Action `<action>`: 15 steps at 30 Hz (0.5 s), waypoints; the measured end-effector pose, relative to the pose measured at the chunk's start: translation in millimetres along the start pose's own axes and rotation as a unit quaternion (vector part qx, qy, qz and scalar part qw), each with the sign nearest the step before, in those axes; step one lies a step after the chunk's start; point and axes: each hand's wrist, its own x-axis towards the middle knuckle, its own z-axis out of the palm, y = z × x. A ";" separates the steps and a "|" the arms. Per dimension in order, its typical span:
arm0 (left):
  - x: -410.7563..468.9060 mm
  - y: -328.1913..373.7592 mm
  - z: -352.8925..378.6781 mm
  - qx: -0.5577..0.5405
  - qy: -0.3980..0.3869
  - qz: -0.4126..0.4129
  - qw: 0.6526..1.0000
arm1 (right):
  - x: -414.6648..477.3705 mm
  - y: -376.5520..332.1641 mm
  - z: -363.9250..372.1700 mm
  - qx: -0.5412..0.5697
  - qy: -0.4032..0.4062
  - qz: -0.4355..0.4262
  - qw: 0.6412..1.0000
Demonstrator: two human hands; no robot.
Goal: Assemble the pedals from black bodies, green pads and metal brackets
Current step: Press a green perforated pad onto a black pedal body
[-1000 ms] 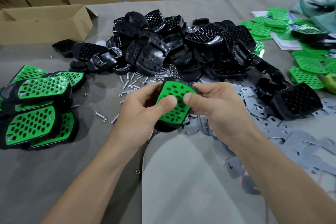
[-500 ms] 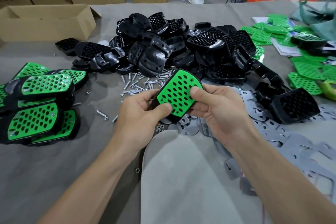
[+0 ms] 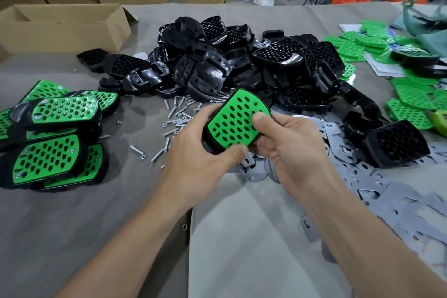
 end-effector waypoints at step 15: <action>-5.8 4.5 -10.2 0.118 -0.007 0.068 0.991 | 5.3 -0.7 -9.8 -0.112 -0.056 -0.082 0.989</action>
